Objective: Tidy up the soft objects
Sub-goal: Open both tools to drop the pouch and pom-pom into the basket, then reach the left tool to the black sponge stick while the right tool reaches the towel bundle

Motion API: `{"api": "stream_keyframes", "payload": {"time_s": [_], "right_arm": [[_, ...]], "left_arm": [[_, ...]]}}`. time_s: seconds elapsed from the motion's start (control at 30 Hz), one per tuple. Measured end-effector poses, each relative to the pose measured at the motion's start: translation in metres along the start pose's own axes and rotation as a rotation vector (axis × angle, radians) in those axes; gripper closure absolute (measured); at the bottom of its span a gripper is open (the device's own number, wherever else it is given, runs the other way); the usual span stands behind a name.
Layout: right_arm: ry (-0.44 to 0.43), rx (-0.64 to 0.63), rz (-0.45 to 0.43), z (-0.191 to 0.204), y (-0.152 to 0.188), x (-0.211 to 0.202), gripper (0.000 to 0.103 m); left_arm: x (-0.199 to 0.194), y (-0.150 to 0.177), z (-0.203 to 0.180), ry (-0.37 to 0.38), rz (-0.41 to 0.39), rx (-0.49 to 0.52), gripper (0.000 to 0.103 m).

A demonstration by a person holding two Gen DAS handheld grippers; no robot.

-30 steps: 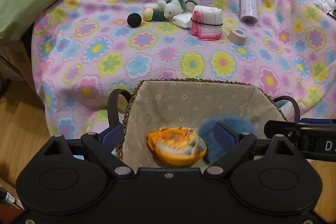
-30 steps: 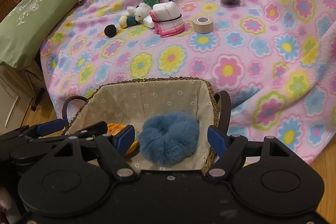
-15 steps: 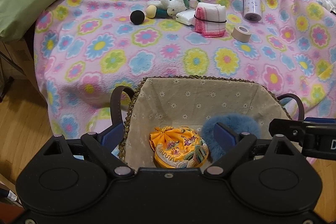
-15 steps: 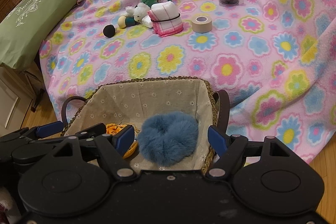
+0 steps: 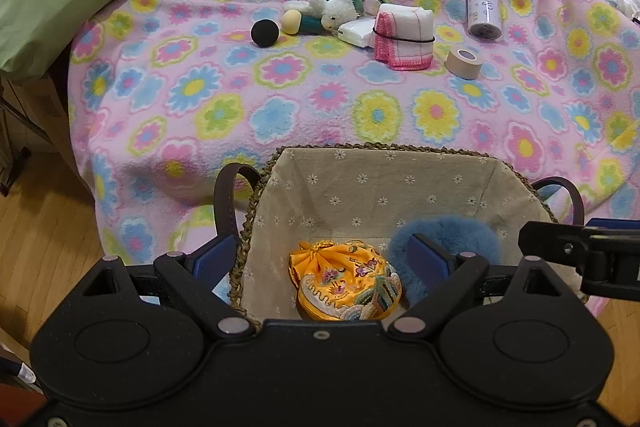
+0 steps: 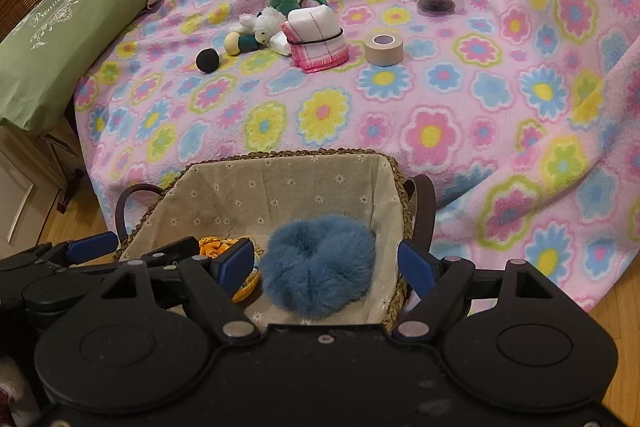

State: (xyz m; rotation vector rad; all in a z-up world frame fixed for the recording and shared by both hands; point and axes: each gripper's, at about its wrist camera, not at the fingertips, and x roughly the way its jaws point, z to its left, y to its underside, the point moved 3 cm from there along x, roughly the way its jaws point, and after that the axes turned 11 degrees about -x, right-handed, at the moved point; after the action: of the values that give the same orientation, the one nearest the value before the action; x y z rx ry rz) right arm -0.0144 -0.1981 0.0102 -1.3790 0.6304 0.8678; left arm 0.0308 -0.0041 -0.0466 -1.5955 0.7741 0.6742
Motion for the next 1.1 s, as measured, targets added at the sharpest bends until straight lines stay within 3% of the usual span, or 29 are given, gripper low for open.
{"api": "stream_keyframes", "payload": {"time_s": [0.4, 0.57, 1.1], "right_arm": [[0.027, -0.084, -0.036, 0.005, -0.009, 0.0, 0.02], [0.032, -0.115, -0.082, 0.004, -0.02, -0.003, 0.011], [0.113, -0.122, -0.172, -0.023, -0.079, 0.024, 0.008]], "left_arm": [[-0.002, -0.009, 0.002, -0.017, -0.042, 0.016, 0.014], [0.003, -0.019, 0.001, -0.02, -0.052, 0.033, 0.013], [0.034, -0.081, 0.009, -0.08, -0.11, 0.052, 0.013]]}}
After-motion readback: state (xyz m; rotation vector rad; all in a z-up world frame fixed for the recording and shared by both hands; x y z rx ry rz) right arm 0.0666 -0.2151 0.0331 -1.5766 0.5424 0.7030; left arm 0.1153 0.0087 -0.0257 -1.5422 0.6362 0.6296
